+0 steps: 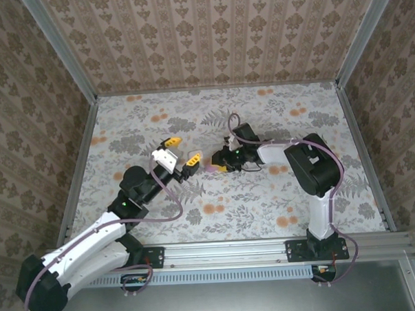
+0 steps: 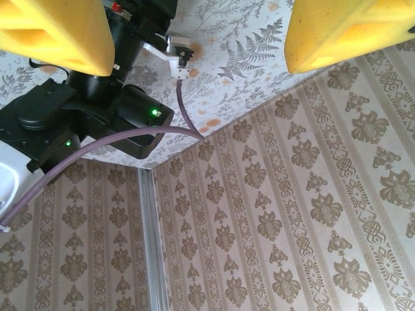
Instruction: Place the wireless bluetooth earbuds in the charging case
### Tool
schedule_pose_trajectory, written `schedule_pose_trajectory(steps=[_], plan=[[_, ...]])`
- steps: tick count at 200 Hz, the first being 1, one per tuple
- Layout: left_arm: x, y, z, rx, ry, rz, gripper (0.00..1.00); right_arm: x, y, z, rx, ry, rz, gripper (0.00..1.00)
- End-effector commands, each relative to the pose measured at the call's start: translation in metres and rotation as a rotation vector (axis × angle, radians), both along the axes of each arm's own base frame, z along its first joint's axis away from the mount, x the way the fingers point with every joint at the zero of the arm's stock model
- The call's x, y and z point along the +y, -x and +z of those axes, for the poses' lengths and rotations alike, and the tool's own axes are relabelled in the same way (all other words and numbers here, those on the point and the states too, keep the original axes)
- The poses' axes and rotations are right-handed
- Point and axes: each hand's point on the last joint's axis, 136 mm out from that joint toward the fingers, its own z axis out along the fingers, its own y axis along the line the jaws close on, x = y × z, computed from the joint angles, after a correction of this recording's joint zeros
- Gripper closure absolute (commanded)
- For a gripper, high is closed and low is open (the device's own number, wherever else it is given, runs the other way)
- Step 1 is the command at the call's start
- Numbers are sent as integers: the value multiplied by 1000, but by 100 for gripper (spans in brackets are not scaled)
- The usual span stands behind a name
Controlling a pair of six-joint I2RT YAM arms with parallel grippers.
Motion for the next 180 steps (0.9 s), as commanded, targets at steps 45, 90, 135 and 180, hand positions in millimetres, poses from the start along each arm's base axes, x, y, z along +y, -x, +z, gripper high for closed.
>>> schedule_pose_trajectory(steps=[45, 90, 135, 180], plan=[[3, -4, 3, -7, 0, 19, 29, -1, -5, -15, -38, 152, 43, 66], [0, -6, 2, 3, -5, 12, 28, -12, -1, -10, -46, 209, 48, 58], [1, -7, 0, 7, -13, 19, 26, -33, 2, 7, -60, 268, 40, 38], [4, -12, -1, 19, -19, 45, 13, -89, -2, 59, -213, 414, -59, 0]])
